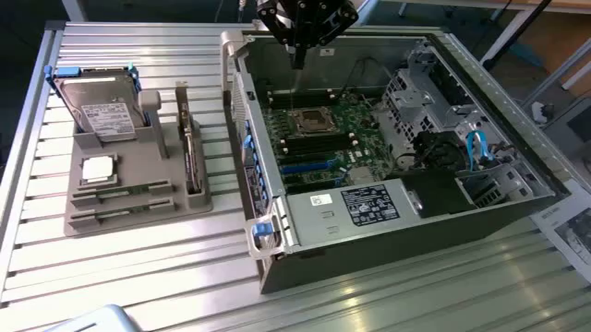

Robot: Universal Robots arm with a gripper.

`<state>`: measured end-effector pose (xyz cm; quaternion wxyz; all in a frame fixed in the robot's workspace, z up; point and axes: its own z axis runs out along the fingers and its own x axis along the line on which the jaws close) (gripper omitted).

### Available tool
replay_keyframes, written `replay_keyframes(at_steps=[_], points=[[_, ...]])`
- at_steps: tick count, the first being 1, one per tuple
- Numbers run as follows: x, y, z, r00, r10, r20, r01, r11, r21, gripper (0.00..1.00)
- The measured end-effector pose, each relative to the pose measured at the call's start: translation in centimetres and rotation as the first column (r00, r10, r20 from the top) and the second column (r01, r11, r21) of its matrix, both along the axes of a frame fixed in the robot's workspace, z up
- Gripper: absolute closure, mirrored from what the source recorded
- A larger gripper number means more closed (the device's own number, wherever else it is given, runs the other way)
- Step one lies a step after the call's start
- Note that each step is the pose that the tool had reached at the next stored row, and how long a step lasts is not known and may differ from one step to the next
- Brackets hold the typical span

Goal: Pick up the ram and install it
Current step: 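Reach for the ram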

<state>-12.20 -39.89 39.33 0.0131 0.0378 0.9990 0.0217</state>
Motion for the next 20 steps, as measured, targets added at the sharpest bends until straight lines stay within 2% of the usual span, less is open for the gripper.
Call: replay_keyframes(at_steps=[14, 17, 20], points=[[0.0, 0.01, 0.00, 1.0000, 0.000, 0.0000, 0.000, 1.0000, -0.0001, 0.90], [-0.8, 0.00, -0.01, 1.0000, 0.000, 0.0000, 0.000, 1.0000, -0.0001, 0.90], [-2.2, 0.00, -0.01, 1.0000, 0.000, 0.0000, 0.000, 1.0000, -0.0001, 0.90]])
